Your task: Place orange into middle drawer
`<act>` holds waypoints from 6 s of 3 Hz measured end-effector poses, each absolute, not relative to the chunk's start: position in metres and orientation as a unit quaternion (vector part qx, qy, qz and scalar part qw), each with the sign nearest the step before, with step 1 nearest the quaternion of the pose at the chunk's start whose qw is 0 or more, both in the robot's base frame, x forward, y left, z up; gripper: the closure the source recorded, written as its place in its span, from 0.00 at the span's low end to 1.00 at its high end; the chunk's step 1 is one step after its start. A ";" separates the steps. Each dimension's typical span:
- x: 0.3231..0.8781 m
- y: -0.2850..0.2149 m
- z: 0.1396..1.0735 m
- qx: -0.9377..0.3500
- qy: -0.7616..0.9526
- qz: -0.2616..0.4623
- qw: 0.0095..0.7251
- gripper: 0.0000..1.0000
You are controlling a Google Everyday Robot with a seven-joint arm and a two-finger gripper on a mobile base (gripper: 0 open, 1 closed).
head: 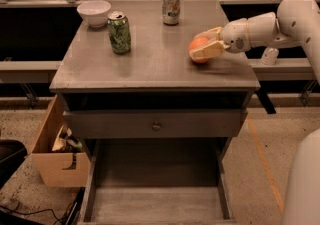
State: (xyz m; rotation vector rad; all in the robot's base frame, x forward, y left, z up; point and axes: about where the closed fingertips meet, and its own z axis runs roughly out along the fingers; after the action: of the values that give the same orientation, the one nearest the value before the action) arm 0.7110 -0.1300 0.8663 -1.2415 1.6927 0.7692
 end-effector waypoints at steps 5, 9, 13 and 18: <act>0.661 -0.113 0.923 -0.522 0.664 0.272 0.461 1.00; 0.480 -0.134 0.826 -0.526 0.645 0.286 0.475 1.00; 0.446 -0.069 0.664 -0.505 0.623 0.369 0.469 1.00; 0.462 0.044 0.463 -0.533 0.656 0.412 0.340 1.00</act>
Offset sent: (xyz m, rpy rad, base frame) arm 0.0005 0.0032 -0.0014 0.0010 0.0023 0.0048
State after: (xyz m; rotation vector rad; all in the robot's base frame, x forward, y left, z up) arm 0.4622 0.0440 0.4628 -1.3867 1.7080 1.0715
